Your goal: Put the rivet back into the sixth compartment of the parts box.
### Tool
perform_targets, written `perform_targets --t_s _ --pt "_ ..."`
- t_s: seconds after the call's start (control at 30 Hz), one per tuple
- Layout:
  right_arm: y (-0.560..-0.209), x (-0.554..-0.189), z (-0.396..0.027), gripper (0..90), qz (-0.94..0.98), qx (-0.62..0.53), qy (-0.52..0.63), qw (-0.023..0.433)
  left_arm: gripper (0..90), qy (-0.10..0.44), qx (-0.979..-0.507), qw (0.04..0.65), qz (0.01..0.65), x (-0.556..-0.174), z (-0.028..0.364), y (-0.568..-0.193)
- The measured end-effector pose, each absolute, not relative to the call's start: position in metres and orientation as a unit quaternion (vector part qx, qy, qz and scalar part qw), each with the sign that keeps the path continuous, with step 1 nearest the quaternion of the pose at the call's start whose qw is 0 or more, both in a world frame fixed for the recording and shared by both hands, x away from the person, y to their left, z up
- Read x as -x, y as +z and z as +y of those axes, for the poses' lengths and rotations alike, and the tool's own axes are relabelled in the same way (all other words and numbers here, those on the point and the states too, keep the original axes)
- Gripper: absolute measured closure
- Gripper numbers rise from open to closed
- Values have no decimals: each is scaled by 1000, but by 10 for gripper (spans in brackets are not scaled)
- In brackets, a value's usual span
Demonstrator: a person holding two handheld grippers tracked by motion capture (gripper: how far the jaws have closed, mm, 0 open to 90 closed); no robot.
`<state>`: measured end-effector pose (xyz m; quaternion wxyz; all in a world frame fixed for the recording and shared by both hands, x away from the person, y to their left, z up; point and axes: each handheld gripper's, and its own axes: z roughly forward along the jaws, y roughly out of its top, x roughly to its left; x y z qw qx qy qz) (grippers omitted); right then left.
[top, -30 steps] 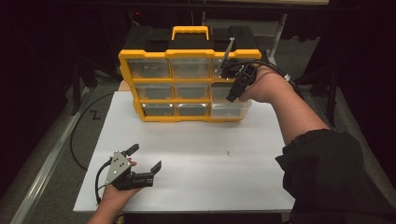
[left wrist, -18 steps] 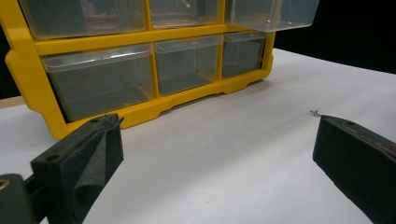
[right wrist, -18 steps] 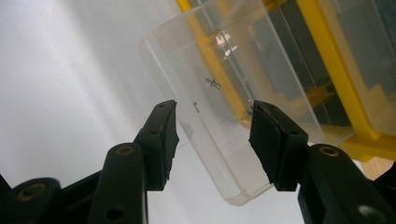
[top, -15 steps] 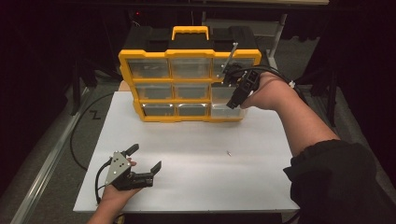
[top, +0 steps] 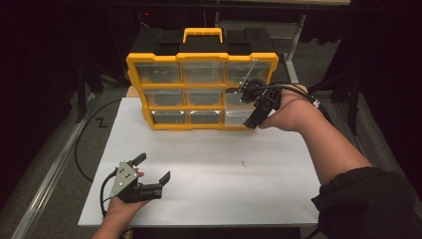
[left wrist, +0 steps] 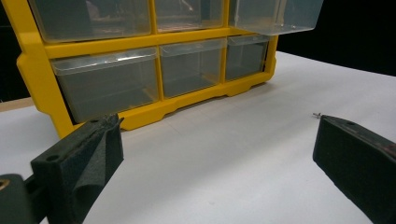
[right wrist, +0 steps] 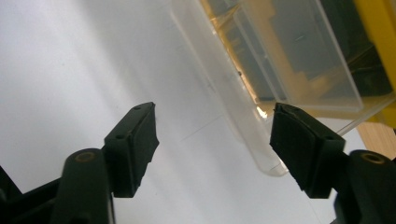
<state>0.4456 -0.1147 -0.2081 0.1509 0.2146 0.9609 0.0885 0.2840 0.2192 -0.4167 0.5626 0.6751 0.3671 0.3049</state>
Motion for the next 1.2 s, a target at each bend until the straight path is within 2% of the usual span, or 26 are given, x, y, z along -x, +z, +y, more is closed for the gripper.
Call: perform_targets --t_s 0.5,1.2 --pt "-226 -423 -115 238 963 -207 86 147 23 303 -677 564 363 -283 216 -417" --pt "-276 -411 -121 163 959 -225 90 145 23 304 -680 560 362 -284 214 -418"
